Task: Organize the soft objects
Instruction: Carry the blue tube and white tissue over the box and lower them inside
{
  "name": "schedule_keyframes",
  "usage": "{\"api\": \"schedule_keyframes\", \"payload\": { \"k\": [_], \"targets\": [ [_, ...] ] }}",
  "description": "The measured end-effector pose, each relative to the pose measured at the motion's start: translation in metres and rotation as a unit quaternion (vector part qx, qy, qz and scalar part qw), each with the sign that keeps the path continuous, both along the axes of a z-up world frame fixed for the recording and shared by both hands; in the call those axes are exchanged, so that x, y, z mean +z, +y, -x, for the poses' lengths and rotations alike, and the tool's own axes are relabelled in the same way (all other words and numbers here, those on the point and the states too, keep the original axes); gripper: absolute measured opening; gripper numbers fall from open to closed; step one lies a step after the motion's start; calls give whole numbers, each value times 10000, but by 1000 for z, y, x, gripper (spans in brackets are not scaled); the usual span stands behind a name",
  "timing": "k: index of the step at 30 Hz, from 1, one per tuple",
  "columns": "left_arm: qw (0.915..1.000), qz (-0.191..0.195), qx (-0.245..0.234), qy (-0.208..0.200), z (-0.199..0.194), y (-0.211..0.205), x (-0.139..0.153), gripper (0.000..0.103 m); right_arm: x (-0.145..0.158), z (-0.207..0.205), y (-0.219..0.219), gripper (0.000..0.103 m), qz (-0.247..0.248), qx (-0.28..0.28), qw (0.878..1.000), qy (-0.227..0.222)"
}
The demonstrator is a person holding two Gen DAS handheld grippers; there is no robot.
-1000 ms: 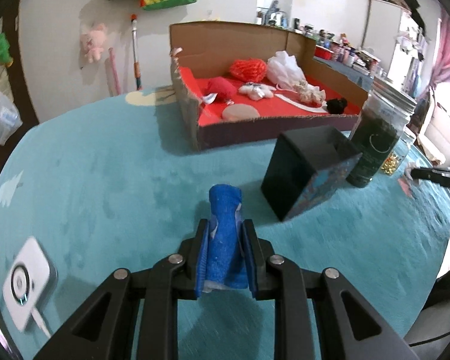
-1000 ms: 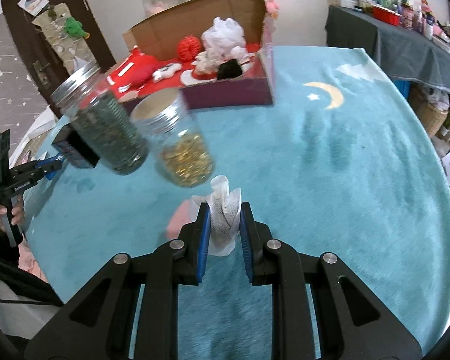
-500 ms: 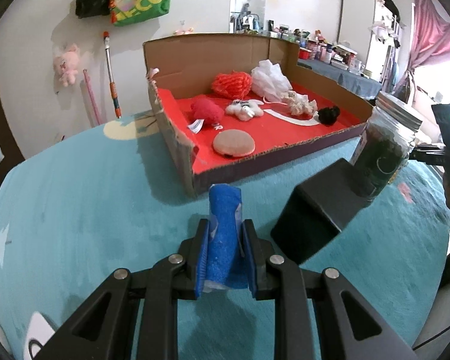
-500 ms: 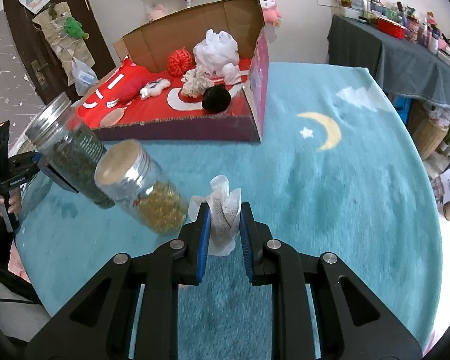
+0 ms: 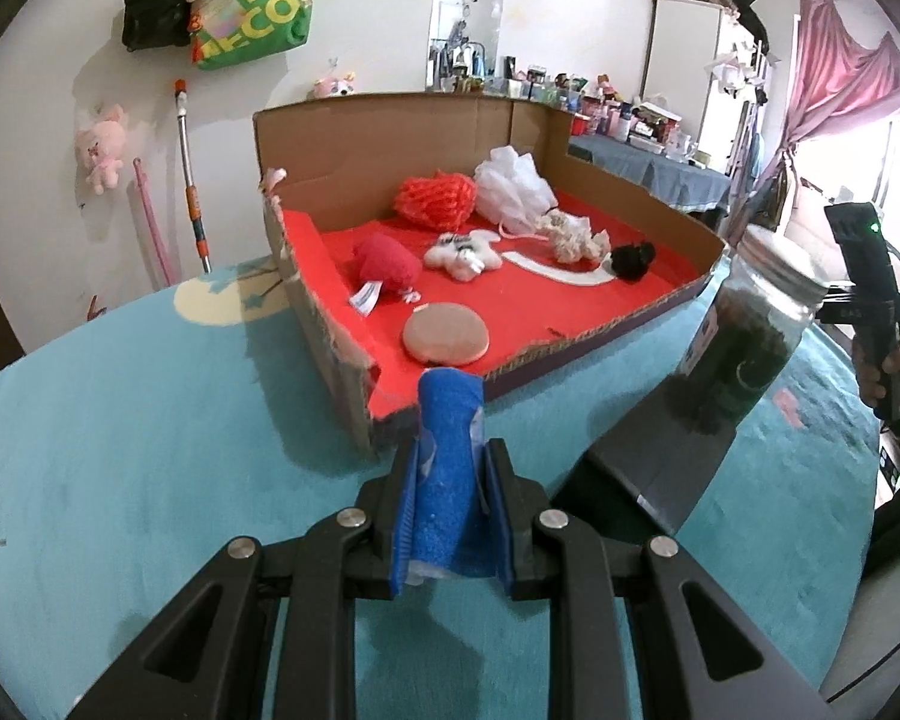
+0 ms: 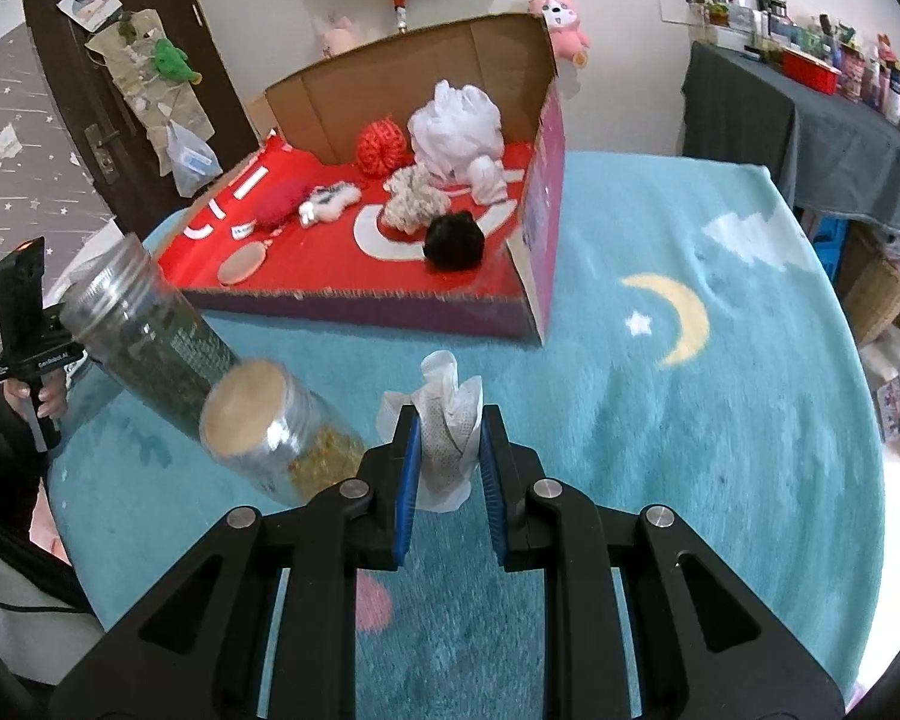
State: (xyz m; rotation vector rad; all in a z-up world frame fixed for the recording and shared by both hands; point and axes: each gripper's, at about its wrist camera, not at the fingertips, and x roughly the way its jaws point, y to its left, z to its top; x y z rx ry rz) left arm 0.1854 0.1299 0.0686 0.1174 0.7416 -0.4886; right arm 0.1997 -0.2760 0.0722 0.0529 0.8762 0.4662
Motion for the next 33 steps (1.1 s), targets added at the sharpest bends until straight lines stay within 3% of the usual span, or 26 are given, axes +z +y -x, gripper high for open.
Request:
{"api": "schedule_keyframes", "payload": {
  "k": [8,12,17,25,33],
  "targets": [
    [9995,-9,-269,-160,-11,-18,19,23,20,-17,13,18,-18,276,9994,-183],
    [9991,-37,-415,-50,-27,-40,30,23,32,-36,24,18,-160,520,9984,-175],
    [9983,-175,-443,324,-57,-74,38,23,40,-71,53,18,-219,962,9951,93],
    [9929,-564,-403,967,-106,-122,30,23,26,-124,108,18,170,1349,9874,807],
    [9855,-864,-260,1435,-143,-146,9,24,-1,-156,129,18,614,1263,9800,1407]
  ]
}}
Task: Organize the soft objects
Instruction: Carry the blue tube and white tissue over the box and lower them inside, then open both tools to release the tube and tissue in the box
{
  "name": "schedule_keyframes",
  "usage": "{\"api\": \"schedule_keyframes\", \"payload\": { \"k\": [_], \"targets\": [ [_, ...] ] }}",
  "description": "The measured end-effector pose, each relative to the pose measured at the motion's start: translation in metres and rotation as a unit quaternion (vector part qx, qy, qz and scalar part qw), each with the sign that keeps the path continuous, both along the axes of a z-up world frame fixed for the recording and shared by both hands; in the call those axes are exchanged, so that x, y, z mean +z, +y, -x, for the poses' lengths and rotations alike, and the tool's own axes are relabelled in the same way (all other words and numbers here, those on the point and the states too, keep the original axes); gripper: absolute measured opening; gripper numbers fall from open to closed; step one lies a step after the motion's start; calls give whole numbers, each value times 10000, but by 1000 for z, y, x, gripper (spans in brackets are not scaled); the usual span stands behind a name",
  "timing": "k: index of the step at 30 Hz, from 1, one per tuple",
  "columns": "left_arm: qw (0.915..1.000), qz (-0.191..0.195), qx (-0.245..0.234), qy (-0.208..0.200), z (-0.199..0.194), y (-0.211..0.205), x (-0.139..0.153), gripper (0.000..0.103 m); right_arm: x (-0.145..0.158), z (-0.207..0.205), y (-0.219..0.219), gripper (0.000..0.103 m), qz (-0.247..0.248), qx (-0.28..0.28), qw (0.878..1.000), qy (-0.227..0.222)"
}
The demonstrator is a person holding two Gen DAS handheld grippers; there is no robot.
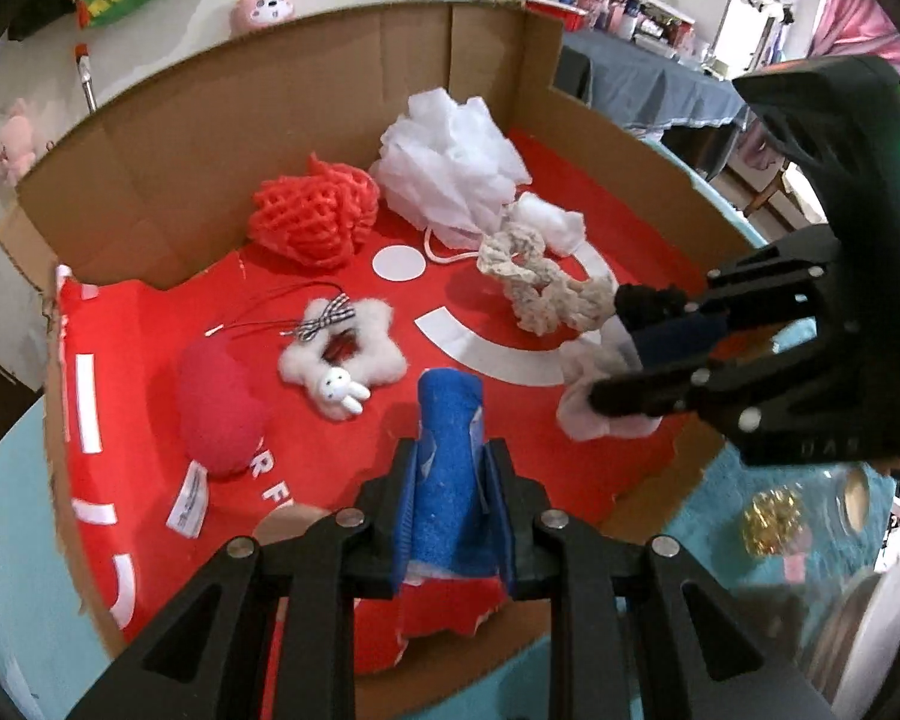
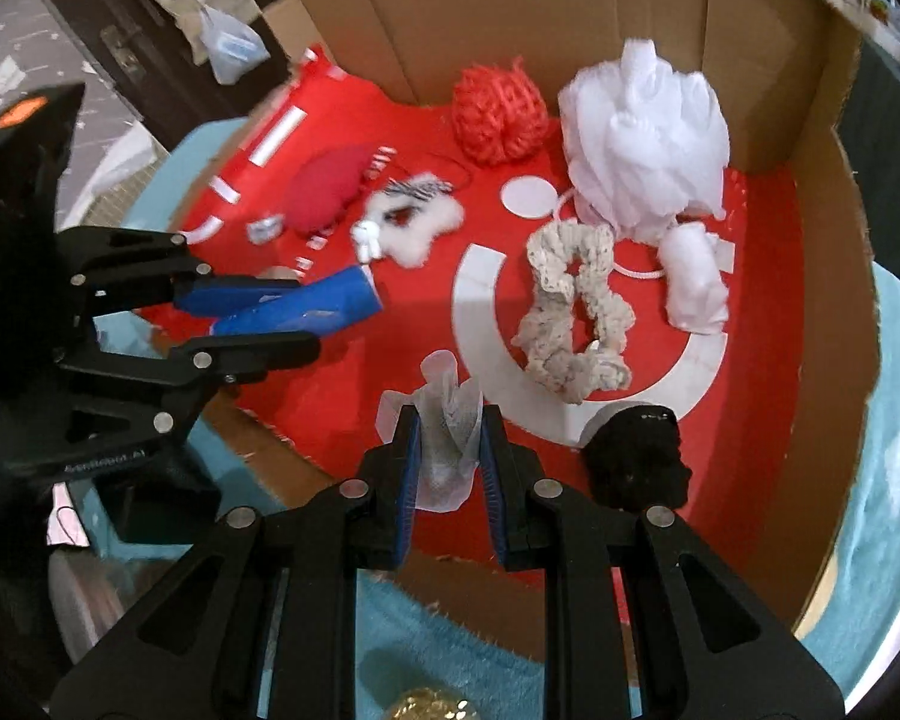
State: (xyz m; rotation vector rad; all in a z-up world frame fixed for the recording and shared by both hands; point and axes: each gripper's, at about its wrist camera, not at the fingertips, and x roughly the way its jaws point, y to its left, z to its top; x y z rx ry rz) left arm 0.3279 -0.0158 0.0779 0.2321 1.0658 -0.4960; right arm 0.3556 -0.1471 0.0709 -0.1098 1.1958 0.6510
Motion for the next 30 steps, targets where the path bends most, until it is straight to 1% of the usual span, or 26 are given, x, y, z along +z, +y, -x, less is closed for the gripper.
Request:
{"api": "schedule_keyframes", "payload": {
  "k": [2,5,7,13,15,18,20,22,24,26,27,29,30],
  "targets": [
    [9999,-95,-3,61,-6,-5,-6,24,-5,-5,3,18,54,-2,9999,131],
    [9996,-233,27,162,-10,-9,-13,24,-10,-8,5,18,153,-21,9997,214],
    [9993,-257,70,248,-13,-9,-16,24,-11,-8,8,19,214,23,9995,220],
    [9990,-289,87,326,-15,-9,-17,24,-14,-12,14,19,353,39,9991,253],
    [9988,-337,88,351,-15,-11,-19,27,-14,-14,17,19,384,37,9989,264],
    [9989,-299,97,362,-18,-12,-19,32,-15,-14,19,19,444,61,9986,264],
    [9989,-307,111,330,-17,-12,-19,37,-15,-14,24,20,502,83,9984,236],
    [9990,-287,137,307,-17,-12,-18,39,-16,-13,28,21,565,98,9982,190],
    [9992,-248,160,272,-16,-10,-15,44,-16,-12,31,22,618,78,9980,146],
    [9994,-227,194,190,-13,-5,-9,52,-15,-10,34,22,667,58,9977,102],
    [9994,-206,221,152,-12,-3,-7,53,-14,-9,34,22,689,46,9976,85],
    [9994,-132,297,119,-10,4,-3,59,-11,-6,34,22,722,12,9974,38],
    [9993,-98,345,97,-8,7,0,60,-10,-6,33,24,742,-9,9972,17]
  ]
}}
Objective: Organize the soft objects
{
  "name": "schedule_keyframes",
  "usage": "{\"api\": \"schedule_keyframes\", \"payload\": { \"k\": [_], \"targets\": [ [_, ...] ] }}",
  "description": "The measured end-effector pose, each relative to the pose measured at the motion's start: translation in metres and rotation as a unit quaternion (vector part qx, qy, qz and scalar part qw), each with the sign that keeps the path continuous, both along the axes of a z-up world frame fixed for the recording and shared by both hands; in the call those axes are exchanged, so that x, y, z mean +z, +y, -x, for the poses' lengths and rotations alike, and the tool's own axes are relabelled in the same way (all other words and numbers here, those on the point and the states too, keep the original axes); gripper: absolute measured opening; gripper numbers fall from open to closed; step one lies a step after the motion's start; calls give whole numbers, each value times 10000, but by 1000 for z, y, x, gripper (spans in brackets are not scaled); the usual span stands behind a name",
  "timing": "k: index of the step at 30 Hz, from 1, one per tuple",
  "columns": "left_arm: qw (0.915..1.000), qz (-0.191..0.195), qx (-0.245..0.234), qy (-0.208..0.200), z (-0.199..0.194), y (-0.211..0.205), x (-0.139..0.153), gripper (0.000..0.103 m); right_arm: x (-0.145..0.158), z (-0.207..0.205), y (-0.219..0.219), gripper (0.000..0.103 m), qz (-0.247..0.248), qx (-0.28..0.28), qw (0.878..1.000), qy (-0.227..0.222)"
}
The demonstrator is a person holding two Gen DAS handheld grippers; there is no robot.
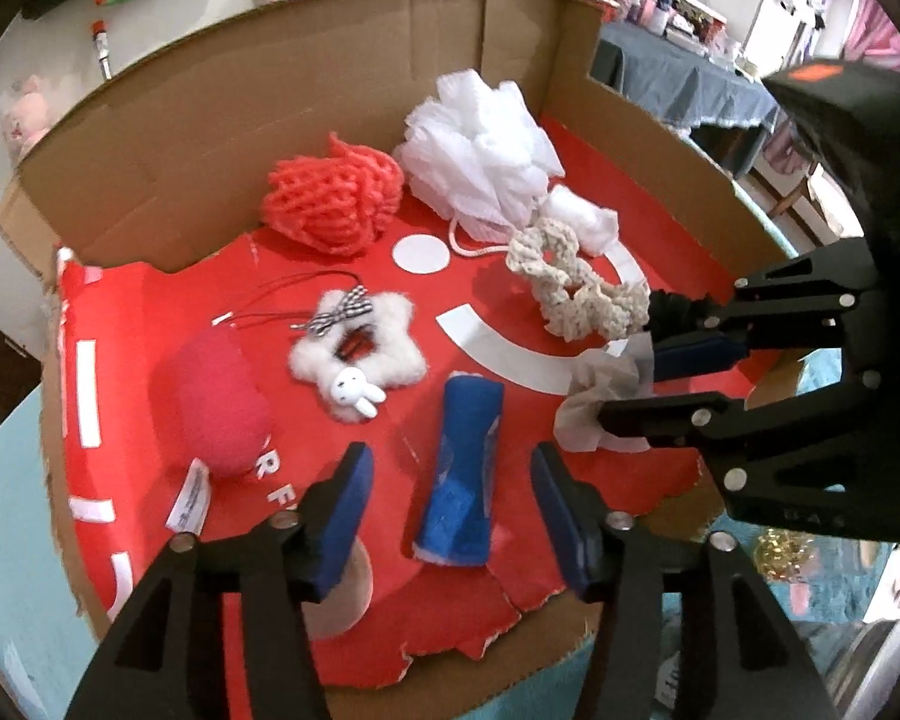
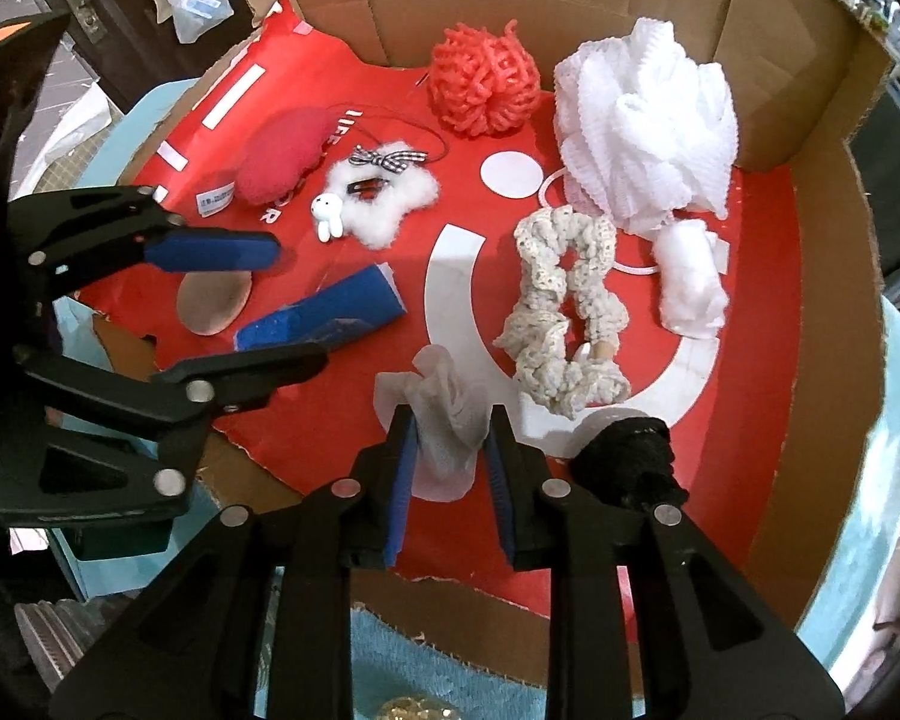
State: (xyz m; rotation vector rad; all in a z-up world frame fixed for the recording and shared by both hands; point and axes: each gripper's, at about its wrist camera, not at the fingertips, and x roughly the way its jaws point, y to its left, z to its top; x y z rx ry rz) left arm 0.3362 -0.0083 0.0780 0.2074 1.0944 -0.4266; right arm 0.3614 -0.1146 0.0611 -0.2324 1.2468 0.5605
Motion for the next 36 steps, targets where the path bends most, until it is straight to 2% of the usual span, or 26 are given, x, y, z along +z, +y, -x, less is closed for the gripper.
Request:
{"api": "schedule_keyframes", "payload": {
  "k": [2,3,4,8,12,19,22,26,36],
  "targets": [
    [9999,58,107,-65,4,6,5,66,4,2,-1,31,28,-72,9999,-68],
    [9998,72,143,-89,7,9,7,68,6,2,-4,45,17,-95,9999,-99],
    [9997,88,180,-123,9,12,9,70,10,4,-6,66,-4,-139,9998,-155],
    [9987,136,396,-283,21,15,19,82,27,13,-10,68,59,-245,9983,-522],
    [9969,233,594,-453,34,19,30,85,41,23,-17,68,173,-476,9958,-764],
    [9904,461,1012,-826,51,27,48,98,56,41,-33,73,300,-917,9902,-1008],
    [9857,559,1305,-906,55,33,50,101,60,48,-37,79,335,-1127,9871,-1090],
    [9829,447,1564,-866,57,36,41,101,60,53,-40,79,335,-1386,9832,-1144],
    [9815,292,1749,-719,56,34,22,102,44,54,-47,79,259,-1767,9783,-1050]
  ]
}}
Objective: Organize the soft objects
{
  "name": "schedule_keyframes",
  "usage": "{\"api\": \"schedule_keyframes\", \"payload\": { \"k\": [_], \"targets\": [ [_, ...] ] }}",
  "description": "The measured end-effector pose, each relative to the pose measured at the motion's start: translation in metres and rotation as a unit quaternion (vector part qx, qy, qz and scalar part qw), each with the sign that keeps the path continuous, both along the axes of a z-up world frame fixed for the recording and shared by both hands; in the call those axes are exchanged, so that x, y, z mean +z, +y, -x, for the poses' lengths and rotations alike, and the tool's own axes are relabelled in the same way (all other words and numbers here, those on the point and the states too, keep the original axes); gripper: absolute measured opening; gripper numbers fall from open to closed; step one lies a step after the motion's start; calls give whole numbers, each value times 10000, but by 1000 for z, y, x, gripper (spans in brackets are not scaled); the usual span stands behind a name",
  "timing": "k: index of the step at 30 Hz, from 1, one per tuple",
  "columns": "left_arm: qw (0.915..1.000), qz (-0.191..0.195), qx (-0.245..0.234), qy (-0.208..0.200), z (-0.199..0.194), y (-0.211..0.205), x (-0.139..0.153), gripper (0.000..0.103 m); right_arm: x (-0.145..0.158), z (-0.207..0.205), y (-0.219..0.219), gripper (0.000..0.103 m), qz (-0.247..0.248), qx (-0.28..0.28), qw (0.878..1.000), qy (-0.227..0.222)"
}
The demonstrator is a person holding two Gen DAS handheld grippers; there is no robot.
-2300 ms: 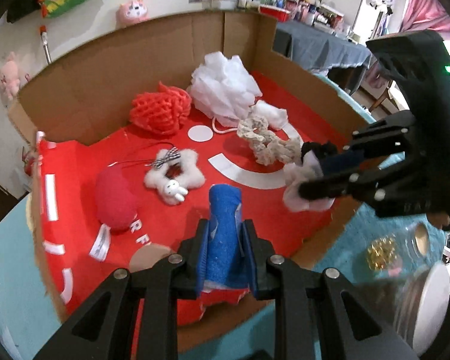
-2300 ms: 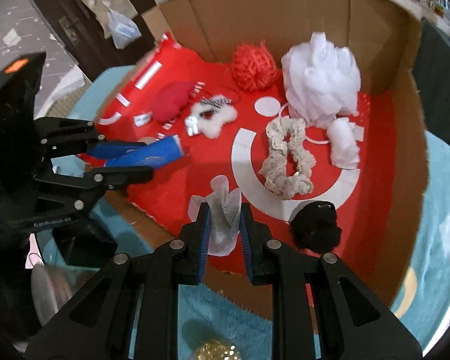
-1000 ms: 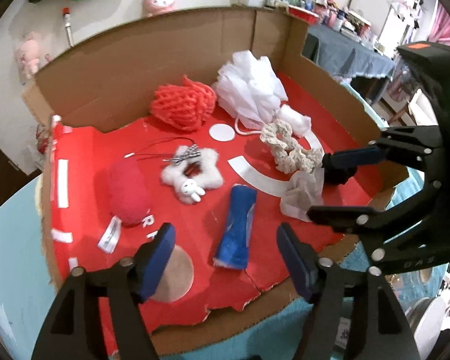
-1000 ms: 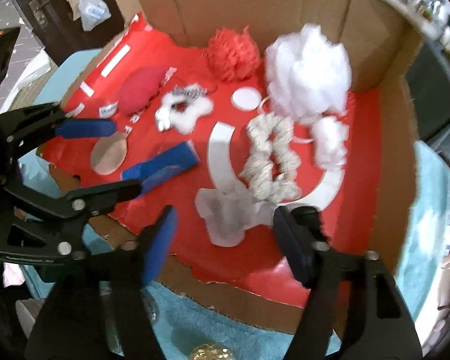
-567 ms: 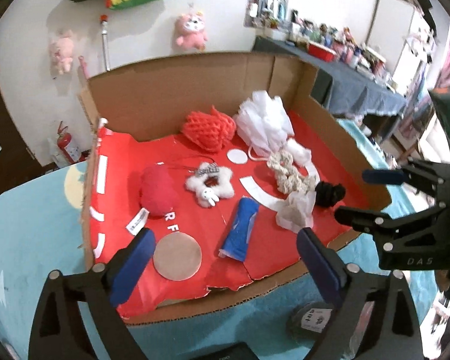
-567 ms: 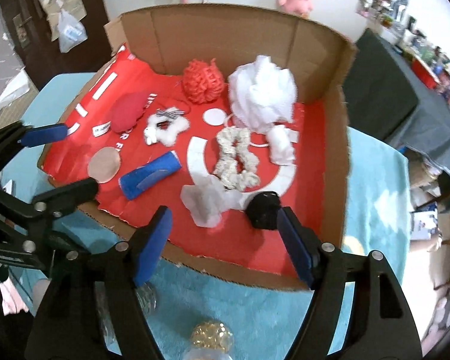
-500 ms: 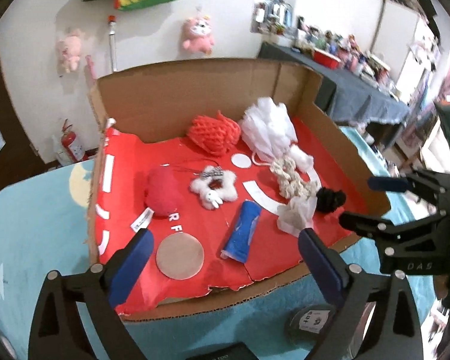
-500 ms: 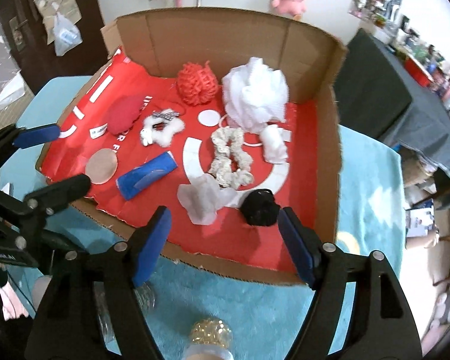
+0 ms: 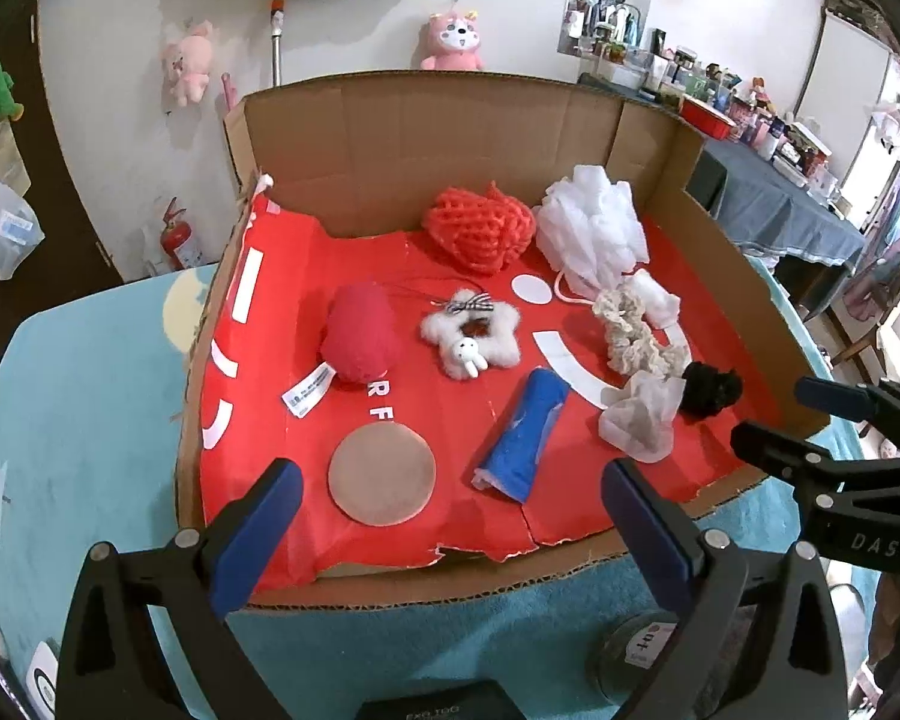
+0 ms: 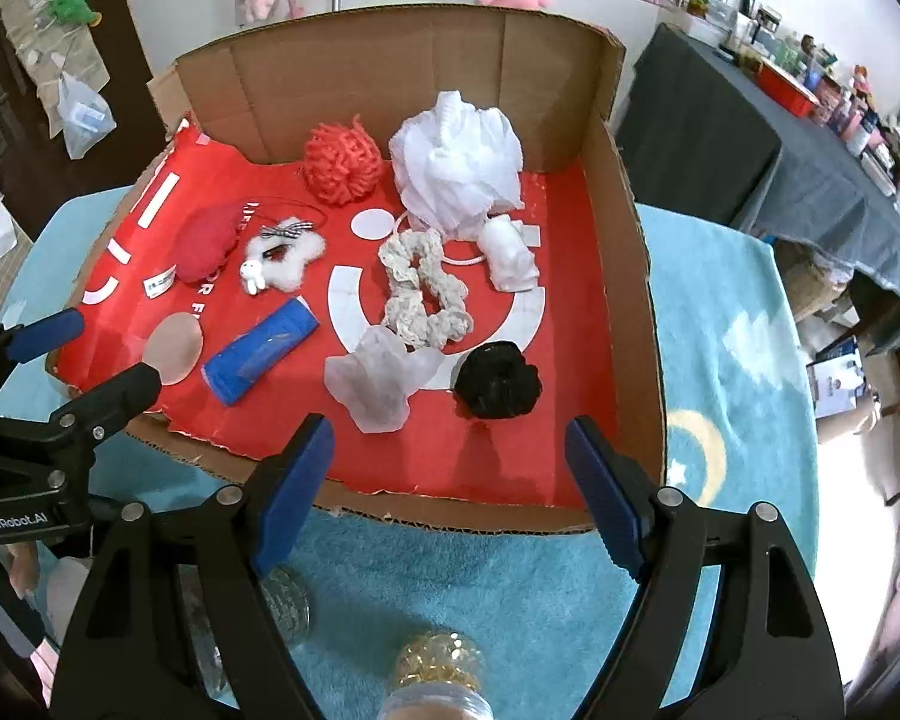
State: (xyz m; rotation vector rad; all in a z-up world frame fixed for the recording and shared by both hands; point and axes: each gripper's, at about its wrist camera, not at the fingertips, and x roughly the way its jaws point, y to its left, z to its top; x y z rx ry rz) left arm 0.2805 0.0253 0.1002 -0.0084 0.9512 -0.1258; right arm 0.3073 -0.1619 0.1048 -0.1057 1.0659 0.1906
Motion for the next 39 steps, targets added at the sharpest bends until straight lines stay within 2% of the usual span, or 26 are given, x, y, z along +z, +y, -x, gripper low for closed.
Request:
{"api": "schedule_keyframes", "payload": {
  "k": [13,25,39],
  "targets": [
    [9994,-315,151,70,-4,-3,-17,103,-20,-4,0,79,-33,-105,9999,53],
    [9992,-238,249,213,-5,3,-22,103,-23,0,-2,79,-77,-141,9999,-27],
    [9985,-253,336,352,-5,4,-26,103,-26,-4,-2,79,-98,-115,9998,89]
  ]
}}
